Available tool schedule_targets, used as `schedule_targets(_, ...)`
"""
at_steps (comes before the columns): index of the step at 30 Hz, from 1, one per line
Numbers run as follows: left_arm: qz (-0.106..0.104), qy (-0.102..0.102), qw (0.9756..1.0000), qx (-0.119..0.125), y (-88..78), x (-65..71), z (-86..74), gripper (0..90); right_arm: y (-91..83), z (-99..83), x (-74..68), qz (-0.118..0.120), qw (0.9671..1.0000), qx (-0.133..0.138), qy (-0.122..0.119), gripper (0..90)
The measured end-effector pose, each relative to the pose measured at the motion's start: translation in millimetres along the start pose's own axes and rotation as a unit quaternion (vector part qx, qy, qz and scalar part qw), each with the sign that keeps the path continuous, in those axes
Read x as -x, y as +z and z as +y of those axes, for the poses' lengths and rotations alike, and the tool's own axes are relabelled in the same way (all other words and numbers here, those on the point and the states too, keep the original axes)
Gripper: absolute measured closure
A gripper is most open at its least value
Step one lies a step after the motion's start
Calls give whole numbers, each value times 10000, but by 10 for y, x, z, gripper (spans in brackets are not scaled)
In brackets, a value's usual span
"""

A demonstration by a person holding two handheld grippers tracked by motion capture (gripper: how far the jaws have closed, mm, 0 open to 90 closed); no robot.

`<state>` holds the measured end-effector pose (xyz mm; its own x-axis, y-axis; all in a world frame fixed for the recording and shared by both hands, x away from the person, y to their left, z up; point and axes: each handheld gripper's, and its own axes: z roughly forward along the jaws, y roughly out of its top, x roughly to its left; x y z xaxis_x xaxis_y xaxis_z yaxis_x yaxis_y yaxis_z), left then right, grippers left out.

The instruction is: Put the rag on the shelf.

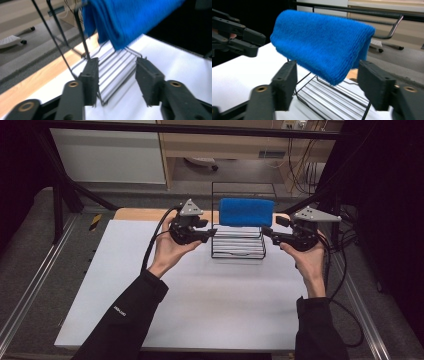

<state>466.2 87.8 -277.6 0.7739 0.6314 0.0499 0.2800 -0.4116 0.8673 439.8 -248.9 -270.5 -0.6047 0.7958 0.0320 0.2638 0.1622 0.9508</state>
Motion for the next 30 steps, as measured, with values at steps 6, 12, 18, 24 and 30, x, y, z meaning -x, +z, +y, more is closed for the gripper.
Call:
schedule_targets(6, -10, -88, 10000, -12, -123, -37, -328, 411, -24, -125, -29, 45, 9999, -63, 151, 185)
schedule_targets(12, -22, -168, 9997, -195, -238, -77, -668, 298, -18, -274, -75, 65, 9995, -180, 240, 116)
schedule_targets(18, 73, -351, 9989, -306, -384, -130, -1009, 212, -1, -439, -149, 161, 9986, -353, 353, 82)
schedule_targets(24, 224, -533, 9977, -352, -553, -206, -1356, 167, 24, -660, -220, 217, 9976, -513, 418, 50)
schedule_targets(30, 347, -725, 9959, -409, -689, -261, -1669, 127, 37, -911, -267, 228, 9965, -706, 395, 33)
